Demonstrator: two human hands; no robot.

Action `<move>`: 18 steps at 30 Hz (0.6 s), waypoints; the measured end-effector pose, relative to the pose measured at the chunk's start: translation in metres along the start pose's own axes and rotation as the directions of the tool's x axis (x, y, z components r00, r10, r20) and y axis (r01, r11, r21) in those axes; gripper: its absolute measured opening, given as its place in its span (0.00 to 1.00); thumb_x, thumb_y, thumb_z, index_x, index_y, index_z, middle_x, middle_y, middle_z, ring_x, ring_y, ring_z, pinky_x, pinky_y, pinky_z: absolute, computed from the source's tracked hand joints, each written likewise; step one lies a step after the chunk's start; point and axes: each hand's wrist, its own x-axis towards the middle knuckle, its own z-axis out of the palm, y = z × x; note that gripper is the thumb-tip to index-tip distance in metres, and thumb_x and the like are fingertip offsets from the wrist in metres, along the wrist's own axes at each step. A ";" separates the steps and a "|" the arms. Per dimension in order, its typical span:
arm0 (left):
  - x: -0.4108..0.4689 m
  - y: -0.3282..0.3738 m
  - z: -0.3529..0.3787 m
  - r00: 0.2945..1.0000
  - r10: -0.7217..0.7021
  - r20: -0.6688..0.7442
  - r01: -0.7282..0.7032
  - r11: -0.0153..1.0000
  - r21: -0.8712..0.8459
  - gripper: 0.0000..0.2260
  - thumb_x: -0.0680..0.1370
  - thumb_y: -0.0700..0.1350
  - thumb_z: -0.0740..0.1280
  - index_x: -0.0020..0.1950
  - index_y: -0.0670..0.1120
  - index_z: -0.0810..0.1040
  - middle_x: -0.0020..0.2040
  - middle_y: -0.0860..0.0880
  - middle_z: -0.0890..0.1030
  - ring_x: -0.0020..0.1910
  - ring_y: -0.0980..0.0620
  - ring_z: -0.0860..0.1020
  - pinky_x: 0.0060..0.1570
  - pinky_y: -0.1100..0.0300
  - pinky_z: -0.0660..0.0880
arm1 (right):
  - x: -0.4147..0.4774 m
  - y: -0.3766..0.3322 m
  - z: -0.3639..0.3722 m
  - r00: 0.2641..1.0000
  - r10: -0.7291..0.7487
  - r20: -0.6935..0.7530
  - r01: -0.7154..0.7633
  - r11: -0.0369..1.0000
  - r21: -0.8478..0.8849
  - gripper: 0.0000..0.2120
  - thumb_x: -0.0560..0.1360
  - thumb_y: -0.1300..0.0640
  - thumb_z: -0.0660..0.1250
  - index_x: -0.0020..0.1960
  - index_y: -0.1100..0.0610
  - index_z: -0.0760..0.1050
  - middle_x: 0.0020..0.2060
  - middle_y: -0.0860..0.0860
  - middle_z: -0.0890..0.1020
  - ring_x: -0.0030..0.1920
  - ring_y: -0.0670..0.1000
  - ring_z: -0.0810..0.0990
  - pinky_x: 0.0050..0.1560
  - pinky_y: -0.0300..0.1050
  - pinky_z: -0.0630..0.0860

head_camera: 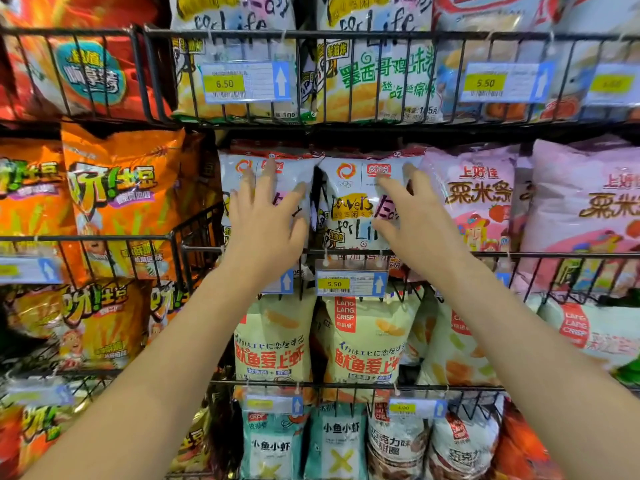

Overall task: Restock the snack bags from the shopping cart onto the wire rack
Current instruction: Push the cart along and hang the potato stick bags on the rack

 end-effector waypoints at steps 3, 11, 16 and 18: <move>0.008 0.003 -0.001 0.978 -0.116 0.175 0.105 0.992 0.076 0.25 0.84 0.55 0.51 0.83 0.59 0.59 0.85 0.41 0.44 0.82 0.32 0.40 0.77 0.32 0.44 | 0.005 -0.001 0.004 0.997 0.056 0.045 -0.056 0.998 -0.009 0.28 0.81 0.53 0.69 0.78 0.48 0.65 0.81 0.57 0.55 0.73 0.63 0.69 0.68 0.60 0.74; 0.019 0.008 -0.007 0.893 -0.324 0.311 0.279 0.943 0.180 0.26 0.85 0.56 0.53 0.84 0.61 0.51 0.84 0.41 0.40 0.80 0.31 0.49 0.76 0.31 0.53 | 0.005 -0.004 0.003 0.988 0.123 0.097 -0.123 0.992 -0.002 0.25 0.81 0.55 0.69 0.76 0.52 0.68 0.81 0.58 0.56 0.77 0.60 0.66 0.71 0.54 0.69; 0.022 0.013 -0.004 0.888 -0.371 0.271 0.335 0.927 0.169 0.26 0.84 0.58 0.54 0.83 0.57 0.57 0.82 0.38 0.48 0.75 0.32 0.56 0.71 0.36 0.64 | 0.001 -0.004 0.003 0.986 0.140 0.088 -0.143 0.989 0.030 0.24 0.80 0.57 0.71 0.74 0.54 0.71 0.81 0.58 0.57 0.78 0.59 0.64 0.74 0.50 0.65; 0.021 0.016 -0.003 0.916 -0.316 0.246 0.291 0.947 0.132 0.25 0.84 0.56 0.55 0.82 0.54 0.60 0.79 0.38 0.53 0.72 0.34 0.59 0.67 0.40 0.66 | 0.001 -0.003 0.002 0.985 0.142 0.100 -0.148 0.988 0.050 0.23 0.79 0.57 0.71 0.73 0.55 0.72 0.81 0.58 0.58 0.76 0.60 0.68 0.74 0.49 0.65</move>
